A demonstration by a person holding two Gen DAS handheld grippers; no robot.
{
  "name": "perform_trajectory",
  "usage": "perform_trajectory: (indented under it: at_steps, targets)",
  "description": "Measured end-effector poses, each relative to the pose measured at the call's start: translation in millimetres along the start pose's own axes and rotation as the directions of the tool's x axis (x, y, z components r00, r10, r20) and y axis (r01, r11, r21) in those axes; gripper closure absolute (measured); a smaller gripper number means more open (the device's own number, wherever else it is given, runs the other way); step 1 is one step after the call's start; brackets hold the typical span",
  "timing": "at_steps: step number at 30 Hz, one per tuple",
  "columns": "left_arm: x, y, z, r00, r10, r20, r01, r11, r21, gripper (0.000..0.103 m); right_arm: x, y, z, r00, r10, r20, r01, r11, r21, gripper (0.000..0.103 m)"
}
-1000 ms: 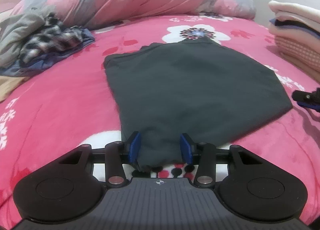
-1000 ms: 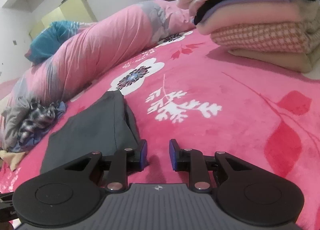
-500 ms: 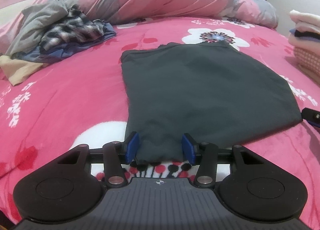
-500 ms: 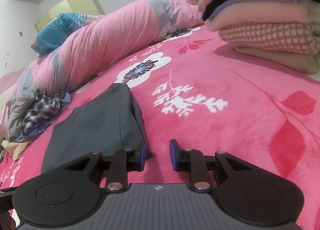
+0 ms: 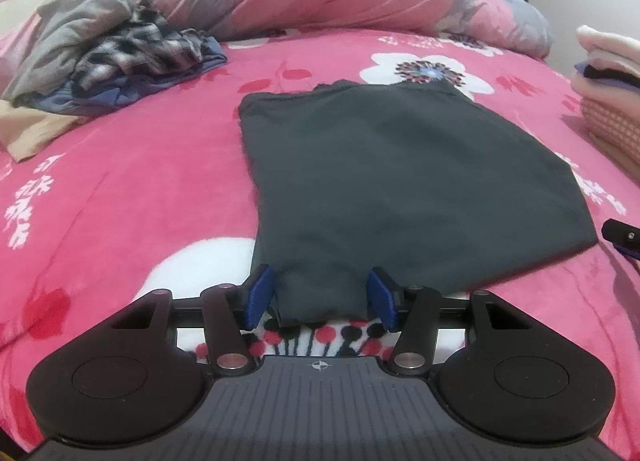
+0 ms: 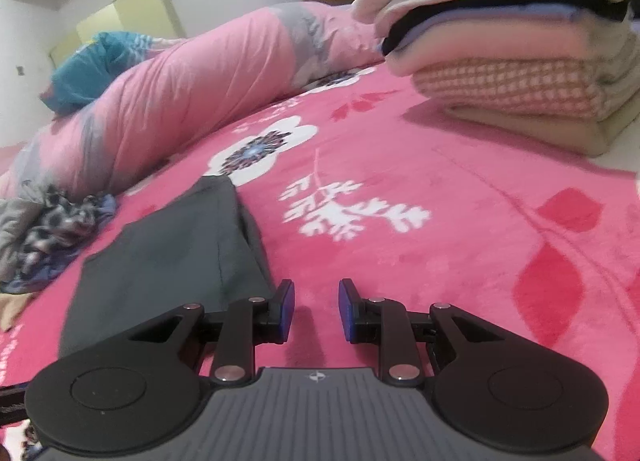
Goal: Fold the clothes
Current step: 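Slide both grippers under the folded shorts edge and pinch it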
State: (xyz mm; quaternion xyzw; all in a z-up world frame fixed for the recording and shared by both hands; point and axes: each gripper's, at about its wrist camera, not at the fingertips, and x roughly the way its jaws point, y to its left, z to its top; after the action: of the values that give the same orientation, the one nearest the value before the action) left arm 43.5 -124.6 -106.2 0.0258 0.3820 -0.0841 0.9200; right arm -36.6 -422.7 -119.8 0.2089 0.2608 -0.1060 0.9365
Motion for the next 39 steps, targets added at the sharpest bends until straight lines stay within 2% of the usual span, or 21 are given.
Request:
perform_trajectory:
  at_steps: [5, 10, 12, 16, 22, 27, 31, 34, 39]
  targets:
    - [2, 5, 8, 0.997, -0.062, -0.042, 0.062, 0.998, 0.012, 0.036, -7, 4, -3, 0.999, -0.022, 0.044, 0.024, 0.999, -0.039, 0.077]
    - [5, 11, 17, 0.989, -0.122, -0.085, 0.125, 0.992, 0.022, 0.035, -2, -2, 2, 0.998, -0.023, 0.061, 0.023, 1.0, -0.003, 0.077]
    - [5, 13, 20, 0.984, -0.146, -0.102, 0.15, 0.988, 0.025, 0.035, 3, 0, 5, 0.997, -0.041, 0.064, 0.042, 0.999, -0.016, 0.077]
    - [7, 16, 21, 0.979, -0.17, -0.109, 0.175, 0.984, 0.04, 0.035, 7, 5, 6, 0.997, -0.027, 0.075, 0.029, 0.999, -0.035, 0.077]
    - [7, 21, 18, 0.981, -0.164, -0.103, 0.166, 0.986, 0.013, 0.035, 6, 3, 5, 0.998, -0.011, 0.061, 0.013, 1.0, -0.025, 0.076]
    - [6, 20, 15, 0.985, -0.143, -0.096, 0.144, 0.99, 0.005, 0.035, 8, 3, 5, 1.0, -0.004, 0.007, 0.004, 1.0, -0.026, 0.071]
    - [6, 20, 11, 0.987, -0.131, -0.095, 0.133, 0.991, 0.008, 0.034, 2, 16, 8, 0.998, -0.024, -0.053, 0.018, 0.995, -0.1, 0.07]
    - [6, 21, 9, 0.987, -0.125, -0.097, 0.127, 0.992, 0.01, 0.033, -9, 33, 13, 0.998, -0.03, -0.055, 0.019, 0.983, -0.184, 0.07]
    - [6, 17, 8, 0.989, -0.102, -0.108, 0.106, 0.994, 0.029, 0.032, -18, 57, 28, 0.998, 0.049, -0.036, -0.056, 0.968, -0.245, 0.07]
